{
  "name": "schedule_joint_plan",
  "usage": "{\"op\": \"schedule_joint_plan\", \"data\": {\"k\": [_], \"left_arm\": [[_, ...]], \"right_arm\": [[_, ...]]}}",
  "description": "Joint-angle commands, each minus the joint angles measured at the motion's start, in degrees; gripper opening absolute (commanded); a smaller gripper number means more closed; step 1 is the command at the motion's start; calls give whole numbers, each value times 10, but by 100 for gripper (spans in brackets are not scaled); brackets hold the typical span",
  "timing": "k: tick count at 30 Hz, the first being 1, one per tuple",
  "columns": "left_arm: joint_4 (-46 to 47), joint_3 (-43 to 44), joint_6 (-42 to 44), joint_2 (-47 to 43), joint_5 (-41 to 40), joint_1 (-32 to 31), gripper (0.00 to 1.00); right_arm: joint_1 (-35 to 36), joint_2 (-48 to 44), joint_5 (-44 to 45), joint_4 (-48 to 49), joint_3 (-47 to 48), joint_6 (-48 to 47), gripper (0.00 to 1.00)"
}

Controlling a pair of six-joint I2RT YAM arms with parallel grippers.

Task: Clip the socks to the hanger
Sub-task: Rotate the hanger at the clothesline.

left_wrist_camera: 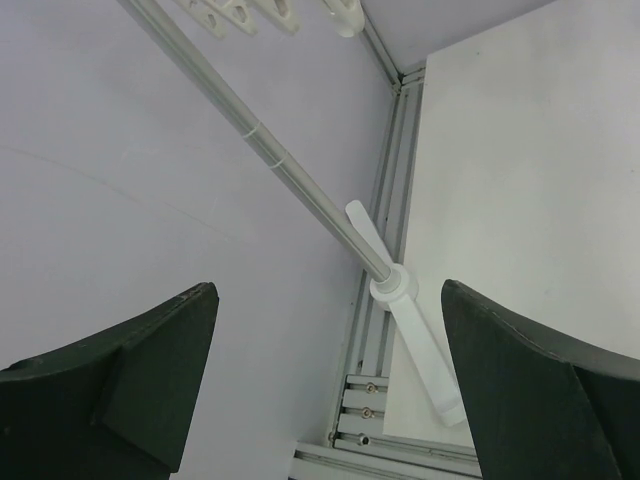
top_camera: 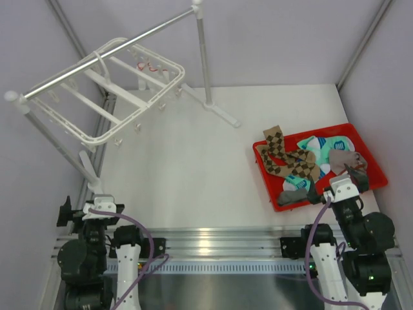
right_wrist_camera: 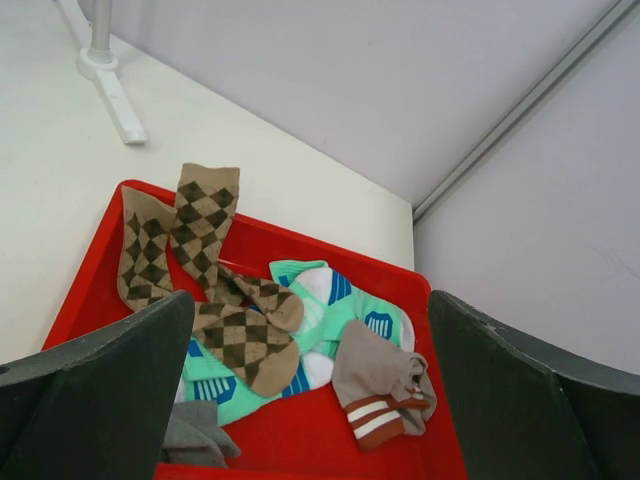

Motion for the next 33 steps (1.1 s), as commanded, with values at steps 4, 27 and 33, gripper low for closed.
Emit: {"op": "schedule_joint_plan", "data": {"k": [4,27,33], "left_arm": [[-53,142,-26,85,5,7,98],[4,480,-380,332,286,9,93],[95,412,-422,332,381,10,93]], "right_arm": [[3,49,-8,5,22,14,100],[36,412,-366,344,75,317,100],[201,519,-266,492,94,254,100]]}}
